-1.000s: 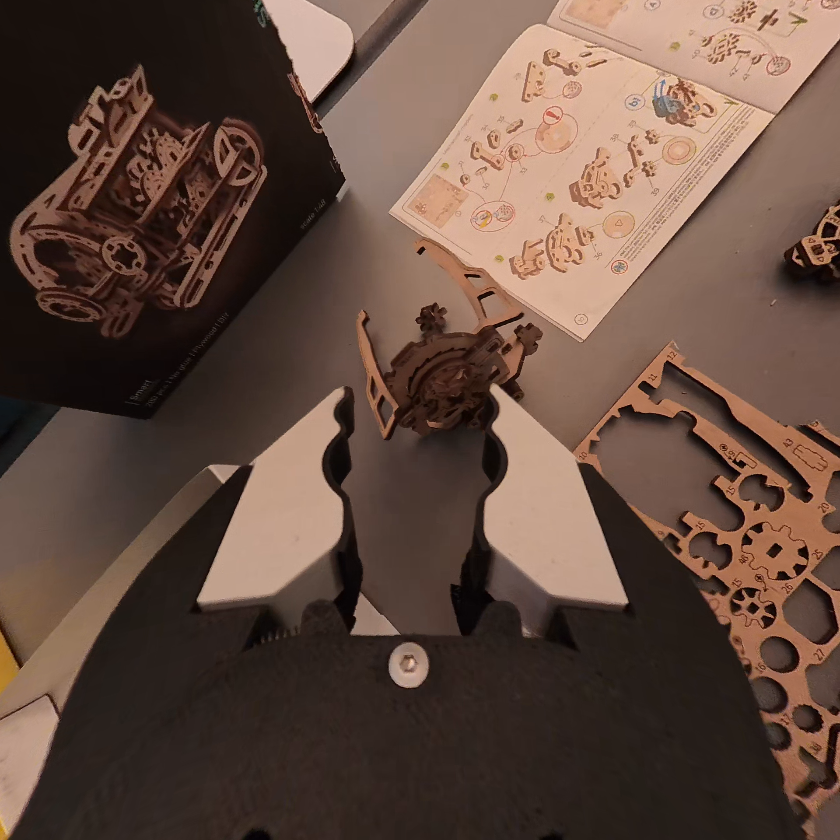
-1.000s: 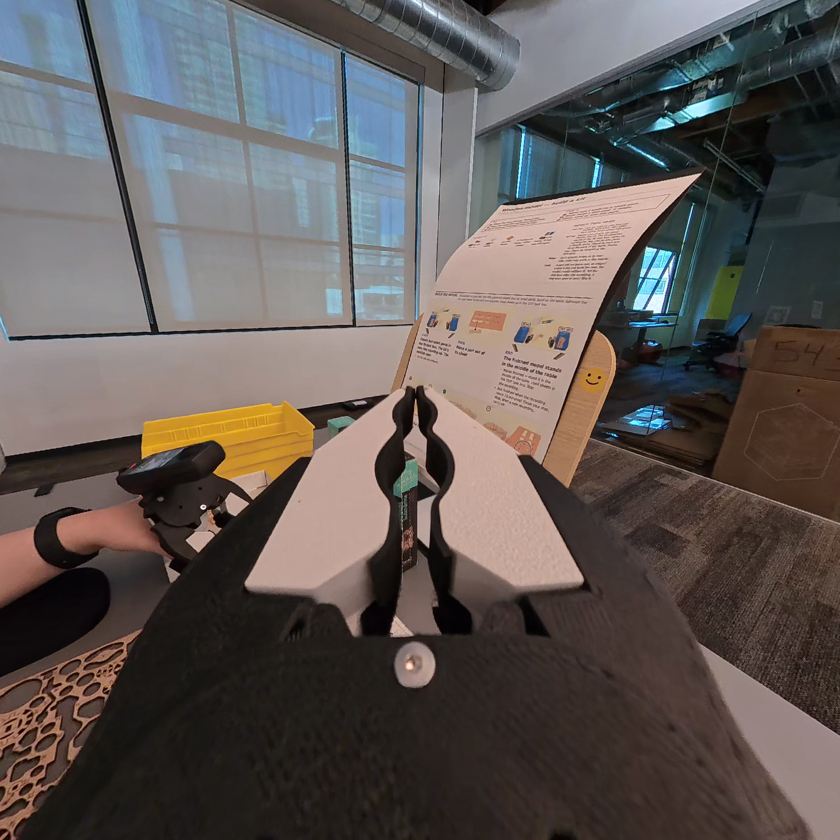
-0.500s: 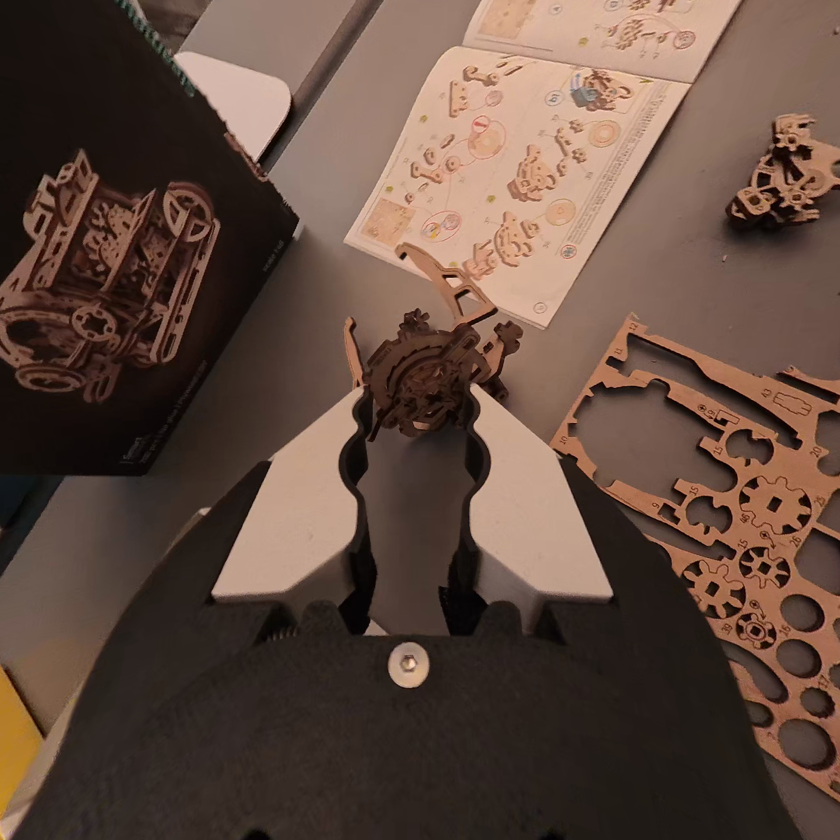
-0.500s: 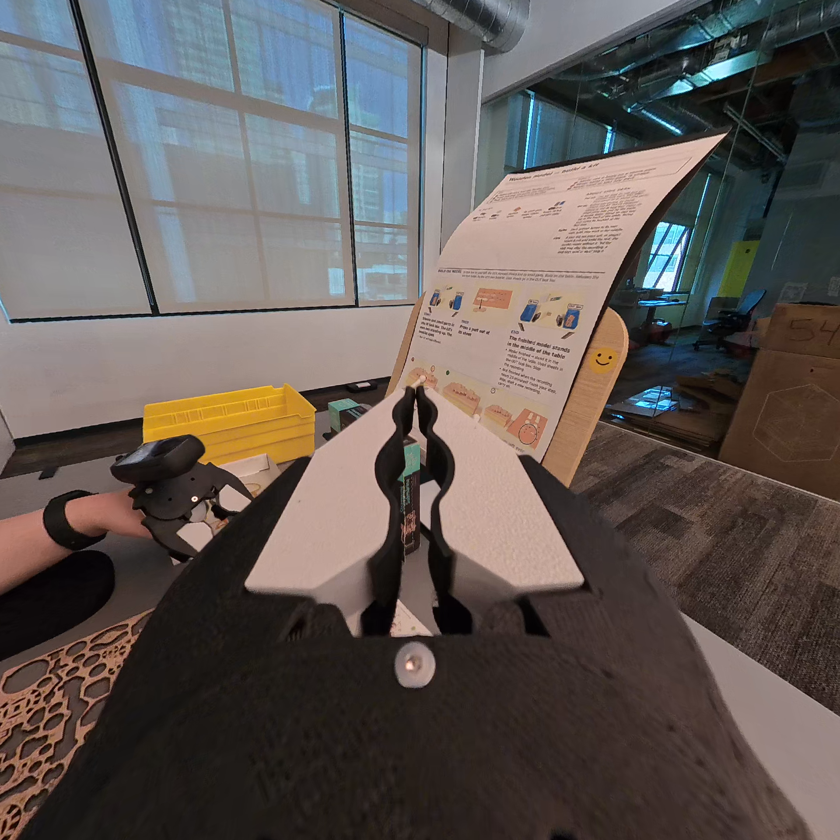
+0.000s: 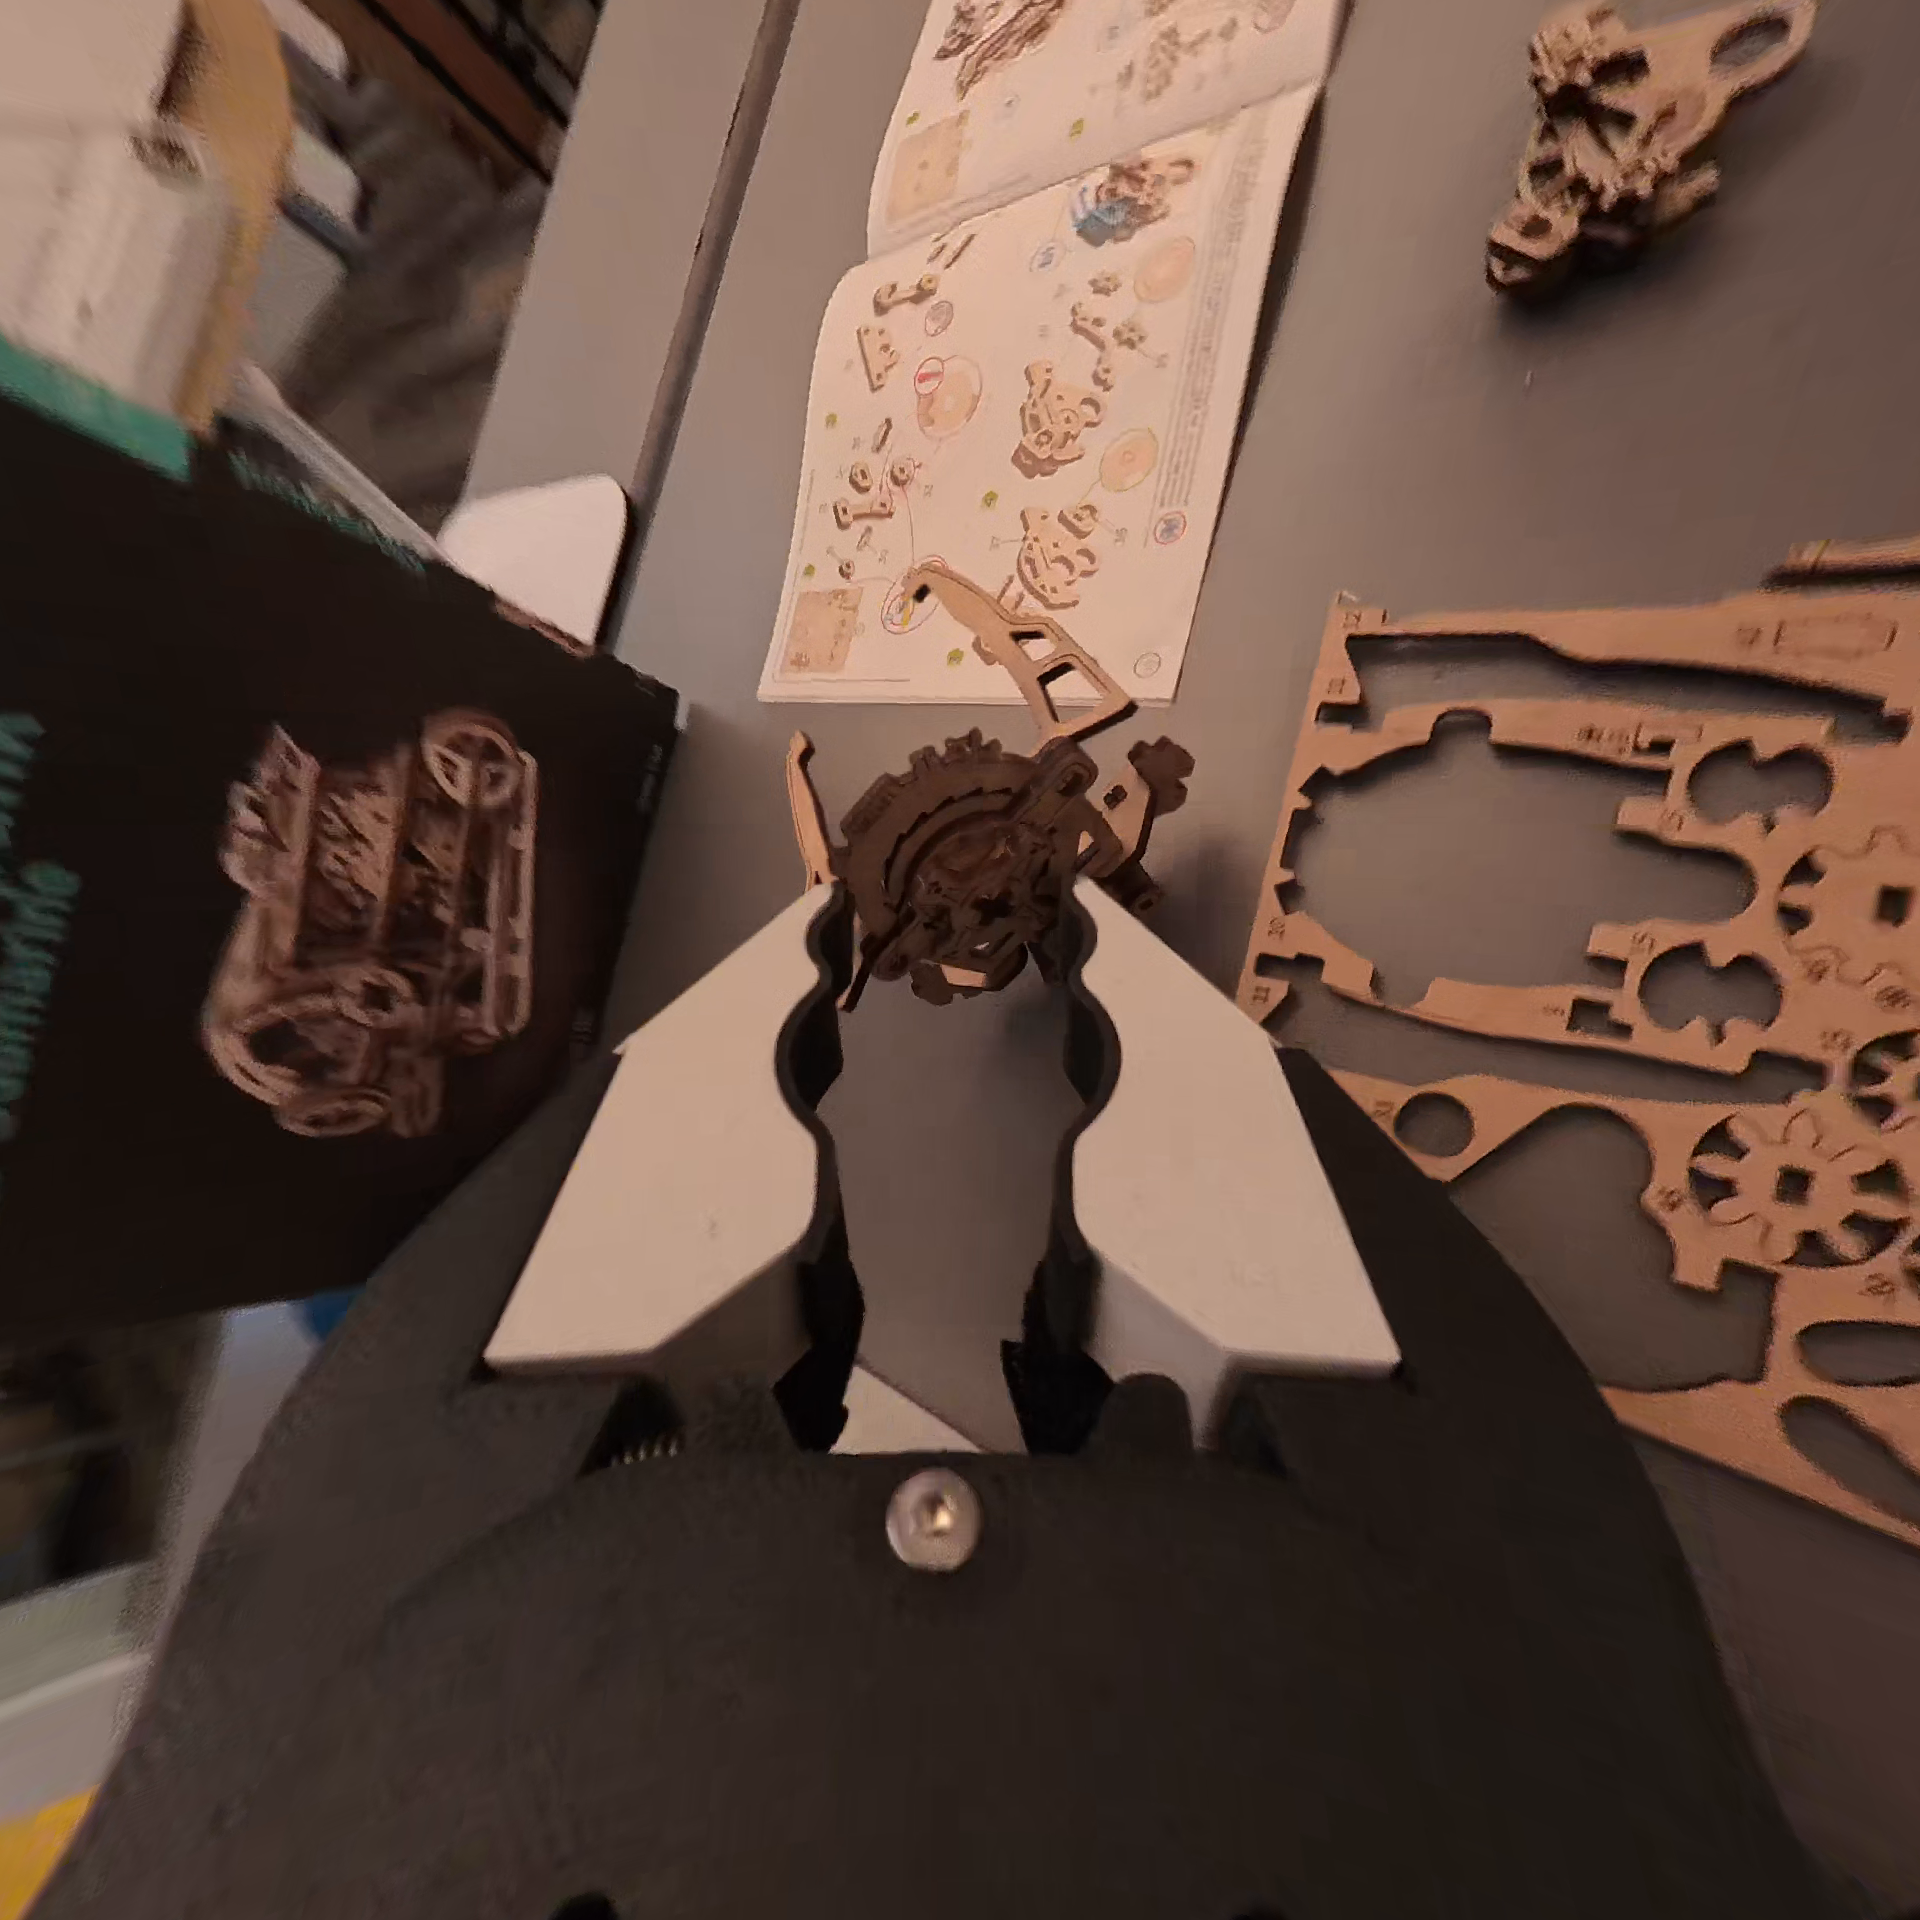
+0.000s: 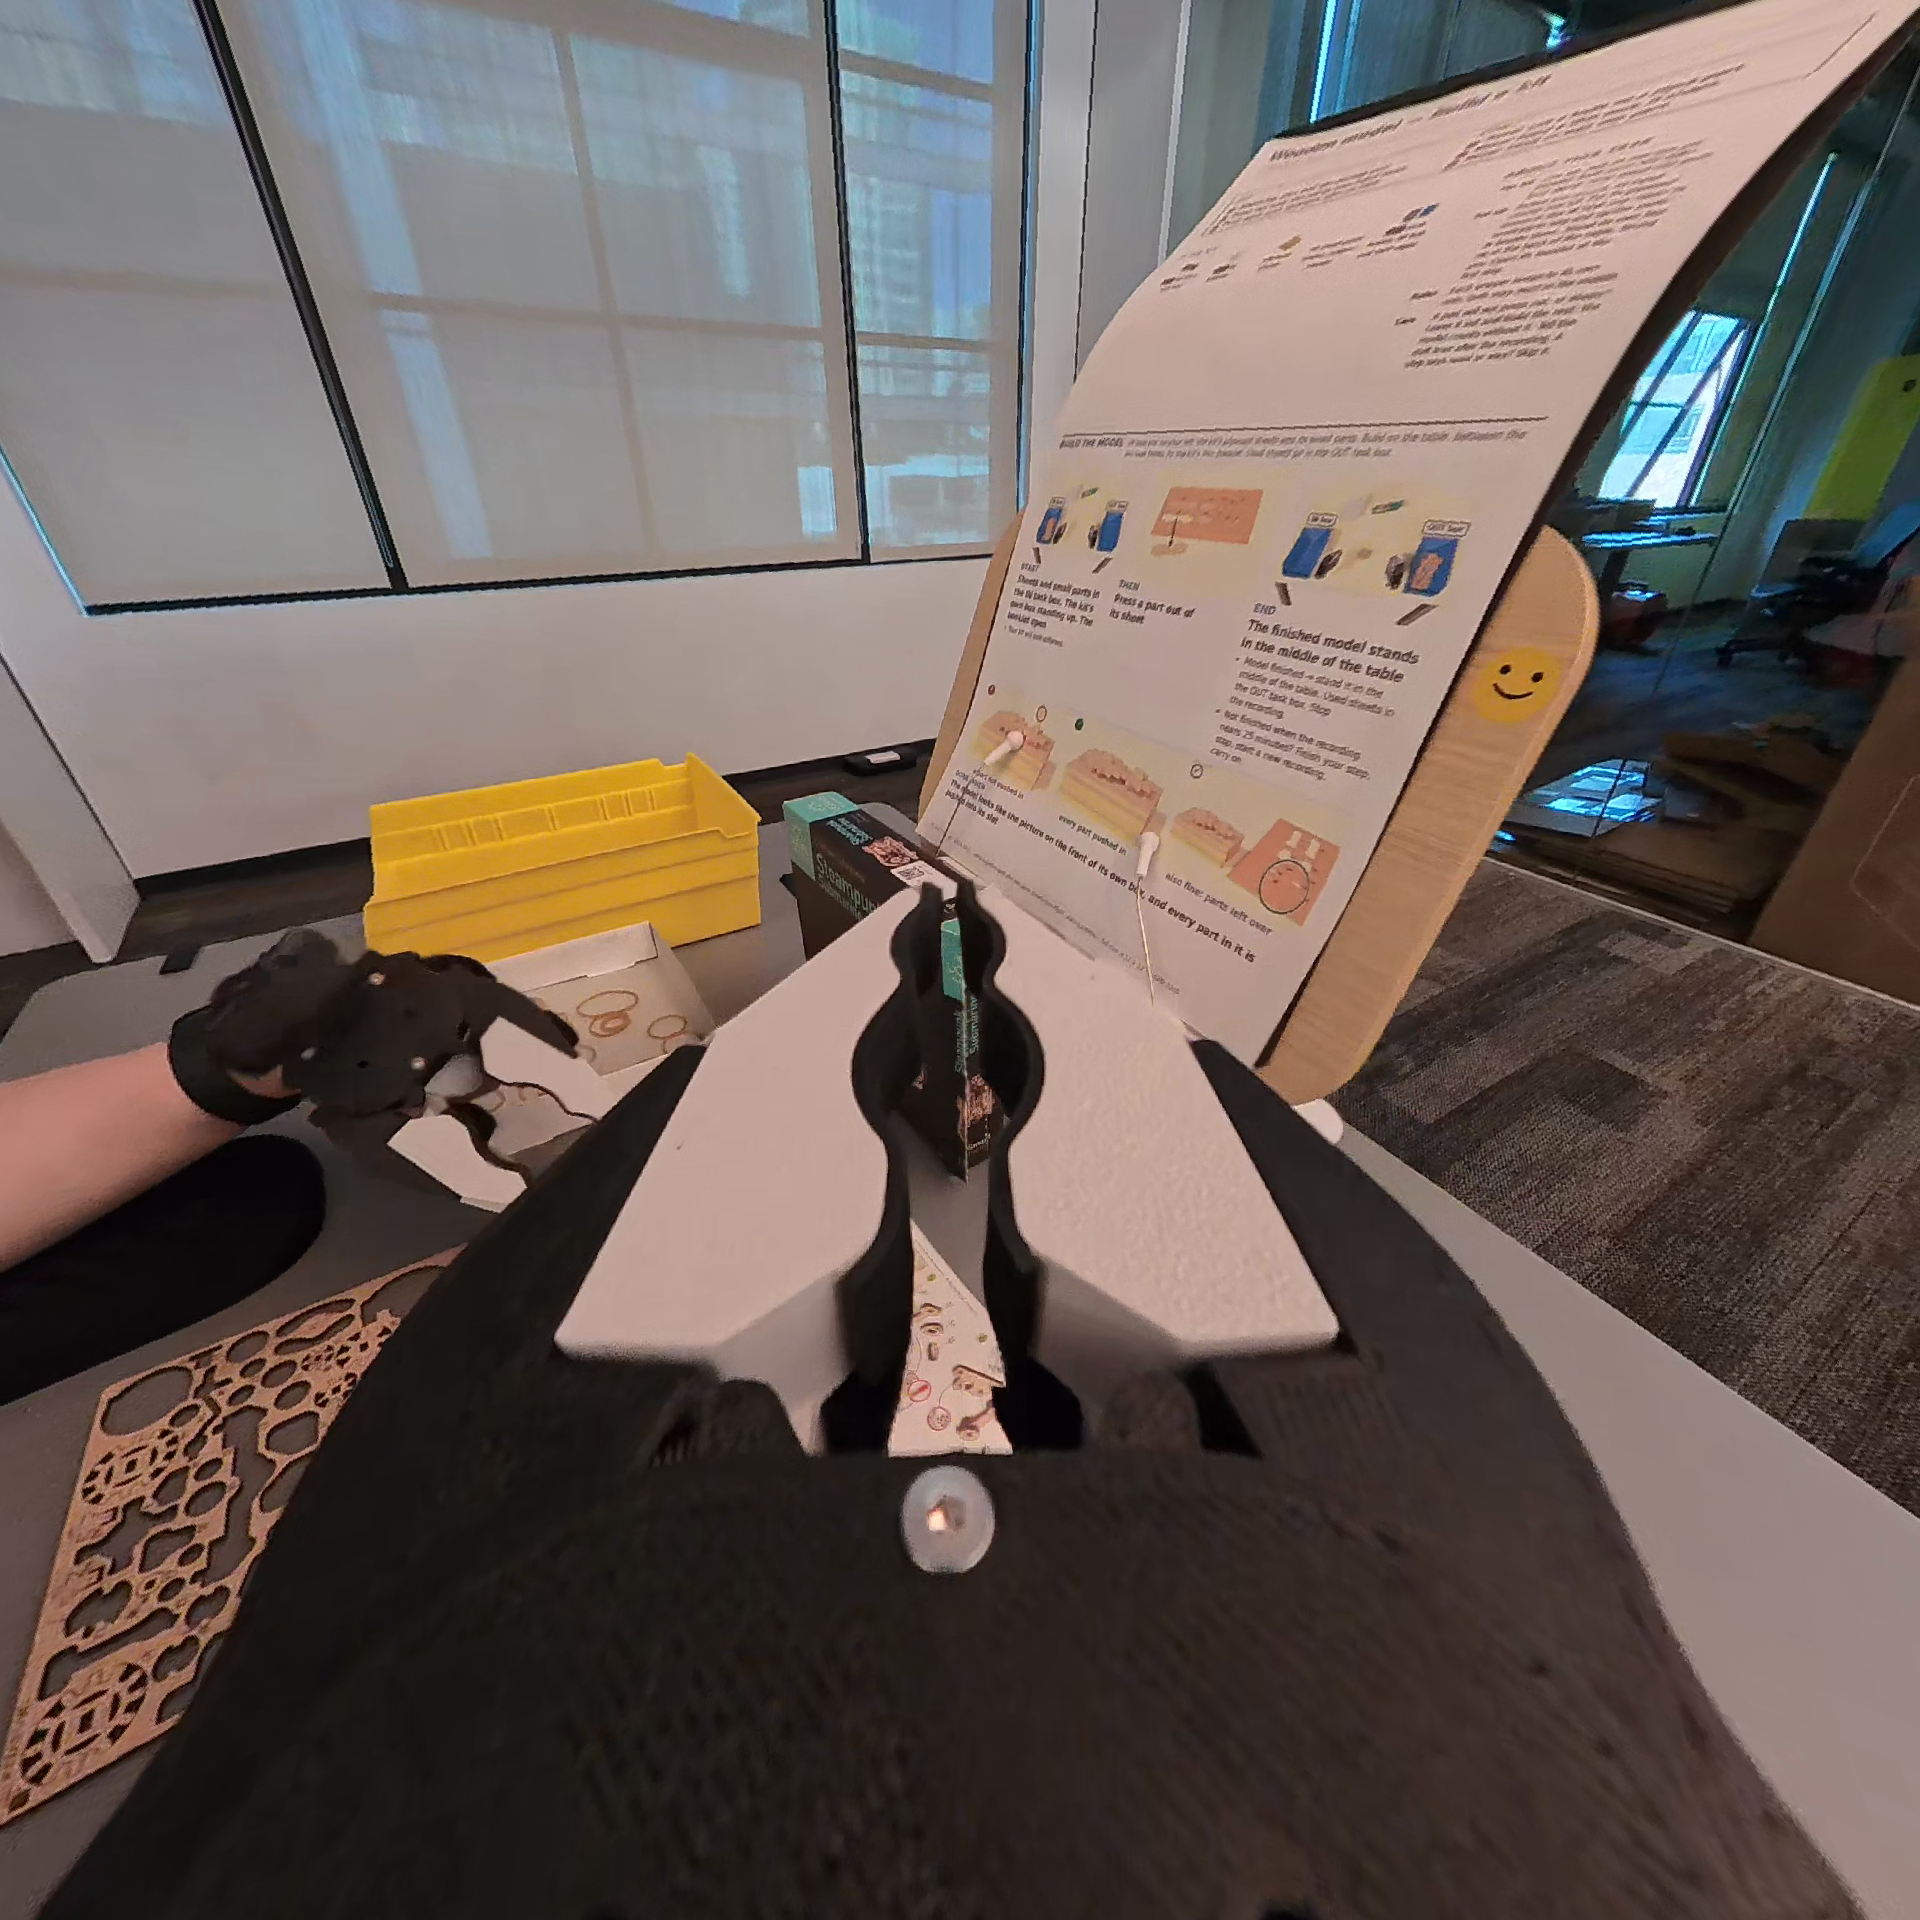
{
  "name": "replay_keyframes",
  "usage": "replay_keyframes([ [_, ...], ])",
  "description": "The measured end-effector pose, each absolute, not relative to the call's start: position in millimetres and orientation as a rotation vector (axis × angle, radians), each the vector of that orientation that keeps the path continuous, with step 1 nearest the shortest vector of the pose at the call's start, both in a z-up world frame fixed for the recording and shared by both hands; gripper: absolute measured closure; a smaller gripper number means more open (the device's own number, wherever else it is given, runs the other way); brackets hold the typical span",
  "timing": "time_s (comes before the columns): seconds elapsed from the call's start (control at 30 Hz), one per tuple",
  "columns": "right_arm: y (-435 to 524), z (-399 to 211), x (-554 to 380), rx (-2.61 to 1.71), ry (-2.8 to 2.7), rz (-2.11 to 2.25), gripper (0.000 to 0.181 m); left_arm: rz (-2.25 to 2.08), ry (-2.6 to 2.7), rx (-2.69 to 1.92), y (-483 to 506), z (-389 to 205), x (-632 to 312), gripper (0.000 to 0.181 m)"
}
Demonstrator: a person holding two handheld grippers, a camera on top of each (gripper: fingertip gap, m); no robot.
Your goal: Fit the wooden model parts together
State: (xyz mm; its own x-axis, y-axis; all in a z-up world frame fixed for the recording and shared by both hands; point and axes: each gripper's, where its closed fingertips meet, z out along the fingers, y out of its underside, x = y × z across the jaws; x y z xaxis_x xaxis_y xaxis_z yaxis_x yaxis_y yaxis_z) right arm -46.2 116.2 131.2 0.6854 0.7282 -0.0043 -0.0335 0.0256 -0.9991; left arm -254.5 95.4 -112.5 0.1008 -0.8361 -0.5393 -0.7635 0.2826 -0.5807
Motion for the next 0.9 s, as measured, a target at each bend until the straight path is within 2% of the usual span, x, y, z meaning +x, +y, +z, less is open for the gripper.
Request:
replay_keyframes([
  [0.03,116.5,129.9,-48.7,-1.441,-0.625,0.654,0.18,-0.036,1.687,-1.411,95.7,-111.6,-254.4,0.143],
  [0.13,119.1,123.7,-56.3,-1.46,-0.647,0.651,0.179,0.128,1.717,-1.21,96.6,-108.3,-250.7,0.144],
  [0.23,121.8,116.5,-65.3,-1.481,-0.673,0.657,0.179,0.106,1.719,-1.167,89.2,-103.6,-242.4,0.144],
  [0.67,92.0,79.9,-125.8,-1.482,-1.043,0.822,0.176,0.205,1.595,-0.637,26.8,-20.6,-195.1,0.144],
  [0.9,79.8,53.0,-123.3,-1.581,-1.146,0.943,0.166,0.155,1.615,-0.701,33.0,-32.8,-195.6,0.144],
])
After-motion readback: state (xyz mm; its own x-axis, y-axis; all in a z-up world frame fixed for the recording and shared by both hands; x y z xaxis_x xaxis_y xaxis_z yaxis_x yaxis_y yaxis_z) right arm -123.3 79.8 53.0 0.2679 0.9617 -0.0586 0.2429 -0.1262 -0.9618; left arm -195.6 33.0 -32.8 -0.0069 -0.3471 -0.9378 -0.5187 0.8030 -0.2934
